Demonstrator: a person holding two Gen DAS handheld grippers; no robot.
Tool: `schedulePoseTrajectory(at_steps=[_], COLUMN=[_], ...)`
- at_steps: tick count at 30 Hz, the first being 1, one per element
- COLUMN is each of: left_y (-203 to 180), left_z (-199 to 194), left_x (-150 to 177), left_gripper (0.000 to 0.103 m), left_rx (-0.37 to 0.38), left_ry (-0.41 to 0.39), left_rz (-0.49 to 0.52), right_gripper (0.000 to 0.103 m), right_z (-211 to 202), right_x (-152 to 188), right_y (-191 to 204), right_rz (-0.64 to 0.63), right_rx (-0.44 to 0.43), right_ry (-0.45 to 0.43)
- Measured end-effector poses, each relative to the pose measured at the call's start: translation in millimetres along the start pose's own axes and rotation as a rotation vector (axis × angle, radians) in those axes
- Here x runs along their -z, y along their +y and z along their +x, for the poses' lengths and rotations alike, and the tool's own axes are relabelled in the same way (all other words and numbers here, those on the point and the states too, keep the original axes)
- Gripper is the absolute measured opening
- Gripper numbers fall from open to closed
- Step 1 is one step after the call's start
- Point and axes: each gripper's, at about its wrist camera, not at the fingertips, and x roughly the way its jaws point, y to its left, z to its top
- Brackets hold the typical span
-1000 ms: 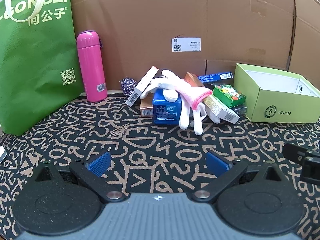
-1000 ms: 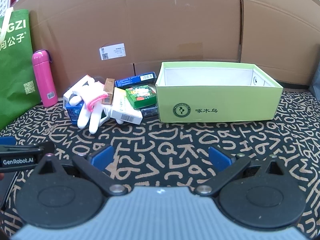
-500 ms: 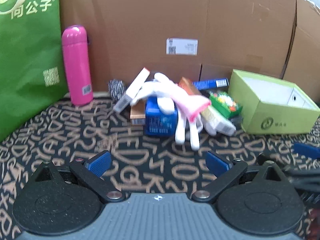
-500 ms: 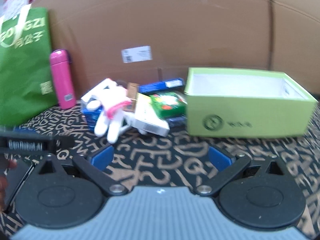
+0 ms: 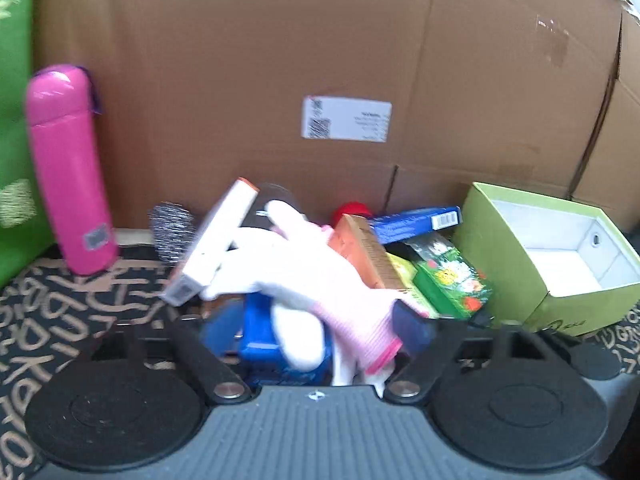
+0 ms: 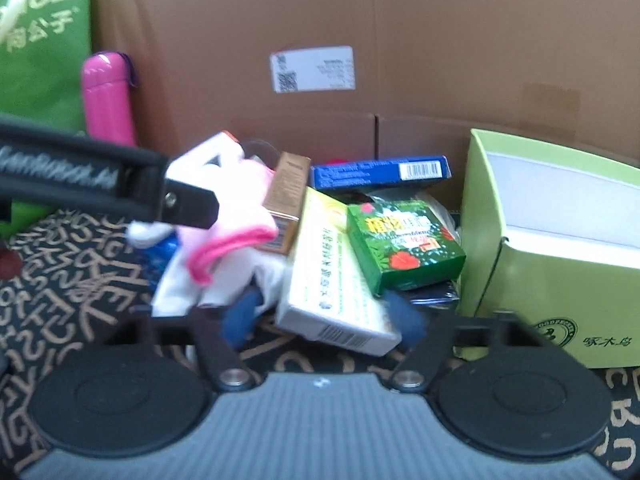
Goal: Organize objects
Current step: 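Reach both tools into the pile of items, then grasp the yellow-white medicine box with the right tool while the left tool grasps the white glove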
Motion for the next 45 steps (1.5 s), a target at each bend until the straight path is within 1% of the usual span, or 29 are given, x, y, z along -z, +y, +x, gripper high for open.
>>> schedulePoseTrajectory(at_steps=[1,2,3,4,5,9,11,14,15,16,17,18,19,20,21,22,23,24,25,26,28,30,31,32,34,36,38,42,45], left_y=[0,1,1,0,-1,-7,-9,-11,-10,-8,-5,-3,-3,-3,-4,-4,-4,-4,-5,-5,-5,-5,-3,-2,1,4,8,10,8], left_z=[3,5,6,3,0,-24,-41,-63,-69,-74,-77,-79,-79,-80,-80,-81,-80,-77,-74,-69,-59,-53,-52,-50,-50,-52,-59,-84,-100], left_x=[-1,-1,-1,1,3,19,35,65,76,86,92,97,99,99,100,98,97,96,95,92,91,90,91,90,90,91,90,81,67], left_gripper=[0.045,0.031,0.029,0.020,0.017,0.012,0.012,0.012,0.012,0.013,0.017,0.022,0.035,0.051,0.060,0.071,0.074,0.074,0.074,0.074,0.074,0.068,0.047,0.032,0.032,0.032,0.013,0.010,0.009], left_rx=[0.022,0.036,0.040,0.047,0.057,0.087,0.130,0.173,0.179,0.183,0.176,0.158,0.141,0.130,0.121,0.111,0.094,0.074,0.056,0.049,0.063,0.073,0.084,0.091,0.099,0.101,0.119,0.156,0.180], left_ry=[0.011,0.025,0.028,0.025,0.024,0.030,0.046,0.098,0.125,0.147,0.157,0.161,0.163,0.157,0.137,0.121,0.107,0.107,0.123,0.139,0.146,0.141,0.139,0.153,0.162,0.162,0.152,0.090,0.048], left_rz=[0.002,0.001,0.001,0.005,0.011,0.036,0.049,0.073,0.067,0.050,0.030,0.006,-0.007,-0.015,-0.028,-0.039,-0.046,-0.049,-0.057,-0.071,-0.093,-0.108,-0.112,-0.111,-0.118,-0.123,-0.124,-0.099,-0.101], right_gripper=[0.042,0.038,0.033,0.031,0.029,0.027,0.027,0.027,0.028,0.030,0.031,0.038,0.055,0.063,0.071,0.075,0.078,0.085,0.088,0.089,0.089,0.089,0.089,0.089,0.089,0.084,0.079,0.076,0.076], right_z=[-4,-10,-15,-22,-27,-50,-62,-90,-100,-109,-117,-121,-122,-122,-119,-115,-109,-103,-98,-90,-82,-73,-68,-64,-60,-57,-64,-79,-95], right_x=[1,2,3,5,5,16,23,38,43,47,50,50,51,51,49,48,48,48,49,49,49,48,48,49,51,52,52,58,59], right_y=[-1,-1,1,2,3,0,-2,-5,-4,-2,-1,-2,-3,-4,-4,-4,-4,-5,-7,-10,-16,-17,-17,-18,-17,-16,-18,-19,-20], right_rz=[-0.002,-0.004,-0.020,-0.038,-0.046,-0.038,-0.037,-0.036,-0.056,-0.084,-0.093,-0.082,-0.070,-0.061,-0.067,-0.088,-0.107,-0.111,-0.093,-0.066,0.005,0.048,0.063,0.076,0.078,0.071,0.080,0.063,0.071], right_rx=[-0.004,-0.009,-0.004,0.005,0.008,-0.017,-0.034,-0.081,-0.095,-0.117,-0.154,-0.194,-0.229,-0.238,-0.222,-0.196,-0.180,-0.168,-0.148,-0.130,-0.106,-0.093,-0.074,-0.064,-0.058,-0.043,-0.059,-0.077,-0.099], right_ry=[-0.018,-0.032,-0.046,-0.056,-0.066,-0.068,-0.059,-0.027,-0.013,0.000,0.013,0.029,0.041,0.037,0.028,0.026,0.027,0.036,0.049,0.062,0.098,0.113,0.119,0.125,0.119,0.120,0.089,0.056,0.027])
